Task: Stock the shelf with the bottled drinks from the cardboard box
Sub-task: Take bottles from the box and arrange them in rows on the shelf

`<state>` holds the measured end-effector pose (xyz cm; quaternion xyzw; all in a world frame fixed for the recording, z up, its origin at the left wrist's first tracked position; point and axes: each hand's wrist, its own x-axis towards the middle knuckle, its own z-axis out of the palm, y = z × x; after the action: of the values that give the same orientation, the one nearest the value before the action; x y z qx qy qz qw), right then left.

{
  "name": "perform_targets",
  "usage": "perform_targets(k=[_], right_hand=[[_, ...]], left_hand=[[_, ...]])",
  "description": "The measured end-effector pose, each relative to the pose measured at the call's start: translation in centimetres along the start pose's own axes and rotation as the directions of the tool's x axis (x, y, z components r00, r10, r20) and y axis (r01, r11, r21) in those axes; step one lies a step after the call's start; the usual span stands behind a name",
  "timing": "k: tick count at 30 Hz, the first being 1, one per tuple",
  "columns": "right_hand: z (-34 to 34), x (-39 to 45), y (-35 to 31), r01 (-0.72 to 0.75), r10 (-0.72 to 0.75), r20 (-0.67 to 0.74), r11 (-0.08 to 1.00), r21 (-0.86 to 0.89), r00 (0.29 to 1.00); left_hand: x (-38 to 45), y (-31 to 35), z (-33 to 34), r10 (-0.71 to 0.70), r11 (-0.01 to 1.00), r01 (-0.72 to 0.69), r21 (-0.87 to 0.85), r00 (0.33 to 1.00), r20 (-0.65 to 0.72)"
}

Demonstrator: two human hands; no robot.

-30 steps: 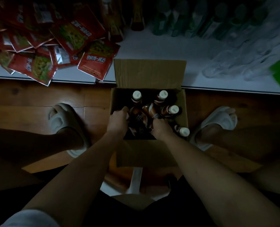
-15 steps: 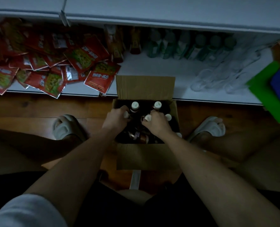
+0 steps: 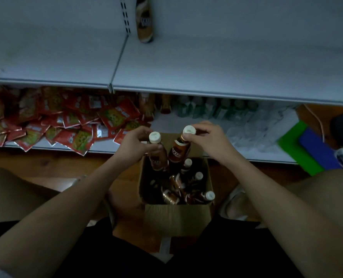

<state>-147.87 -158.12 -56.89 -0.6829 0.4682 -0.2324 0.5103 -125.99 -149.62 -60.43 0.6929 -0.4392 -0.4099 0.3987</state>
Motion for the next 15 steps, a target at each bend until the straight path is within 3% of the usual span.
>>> perform_targets(k=[4,7,15], right_hand=[[-0.9,0.2,-3.0,0.046,-0.046,-0.004,0.987,0.155,0.999],[-1.2,0.6,-4.7,0.099,-0.093,-0.046,0.984,0.146,0.995],[-2.7,1.9,-9.2,0.208,-0.177,-0.159,0.956,0.208,0.971]], left_hand=[[-0.3,3.2,-1.0,0.095,0.974,-0.089,-0.207,0.995,0.016],[-0.2,5.2,-1.6,0.117,0.955,-0.109,-0.275,0.993,0.013],[0.7,10.3,-4.9,0.228,0.937,-0.208,-0.281,0.973,0.041]])
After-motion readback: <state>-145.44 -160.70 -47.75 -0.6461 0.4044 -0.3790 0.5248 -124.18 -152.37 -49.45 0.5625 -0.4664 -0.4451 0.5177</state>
